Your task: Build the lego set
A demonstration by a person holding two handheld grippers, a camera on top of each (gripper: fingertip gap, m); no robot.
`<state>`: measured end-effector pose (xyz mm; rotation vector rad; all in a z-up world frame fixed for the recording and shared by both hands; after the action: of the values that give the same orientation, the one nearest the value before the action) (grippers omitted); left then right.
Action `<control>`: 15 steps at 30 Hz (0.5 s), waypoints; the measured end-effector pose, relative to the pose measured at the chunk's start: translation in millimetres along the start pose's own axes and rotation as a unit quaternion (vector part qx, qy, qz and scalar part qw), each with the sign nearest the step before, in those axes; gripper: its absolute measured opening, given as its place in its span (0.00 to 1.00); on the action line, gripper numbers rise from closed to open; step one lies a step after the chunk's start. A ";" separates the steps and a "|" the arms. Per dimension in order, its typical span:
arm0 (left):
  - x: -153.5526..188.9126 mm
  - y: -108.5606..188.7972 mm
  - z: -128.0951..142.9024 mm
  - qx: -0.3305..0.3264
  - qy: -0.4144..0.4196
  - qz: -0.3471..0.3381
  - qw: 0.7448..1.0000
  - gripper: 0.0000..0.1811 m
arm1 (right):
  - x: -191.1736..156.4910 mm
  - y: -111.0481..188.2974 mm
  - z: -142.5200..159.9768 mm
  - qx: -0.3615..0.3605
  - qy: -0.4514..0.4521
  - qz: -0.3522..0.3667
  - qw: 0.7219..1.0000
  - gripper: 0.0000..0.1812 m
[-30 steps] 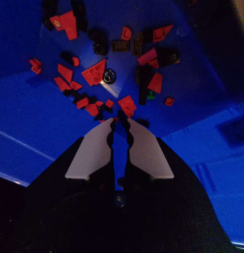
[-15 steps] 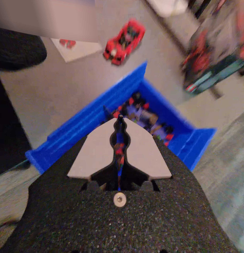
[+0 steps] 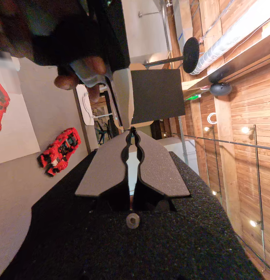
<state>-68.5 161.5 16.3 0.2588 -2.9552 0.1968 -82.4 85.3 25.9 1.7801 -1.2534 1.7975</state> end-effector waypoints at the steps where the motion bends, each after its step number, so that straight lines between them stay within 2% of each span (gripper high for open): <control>1: 0.0 6.6 -2.5 0.001 -0.011 -0.006 1.000 0.10 | -1.1 -0.4 -7.2 0.009 -0.004 -0.008 1.000 0.02; 4: 5.4 19.1 -6.6 0.001 -0.028 0.007 1.000 0.07 | -1.8 -1.4 -18.7 0.026 0.001 -0.017 1.000 0.02; 8: 9.4 25.4 -8.0 0.016 -0.025 0.019 0.999 0.09 | -4.8 -6.3 -27.4 0.037 0.019 -0.029 0.999 0.03; 15: 6.1 30.8 -4.1 0.025 -0.007 0.052 0.998 0.05 | -5.9 -4.8 -28.2 0.075 0.009 -0.049 0.996 0.03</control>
<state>-79.4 191.3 17.8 0.1139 -2.9821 0.2837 -95.9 111.2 26.7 1.8647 -1.0291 1.8909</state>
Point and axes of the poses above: each gripper's, where its closed fingertips meet, y back along the fingers, z out of its underside, x = y × z across the jaws, the point moved 6 cm from there along y, back along the fingers, and after that the axes turned 14 degrees about z, right-handed, at the moved point
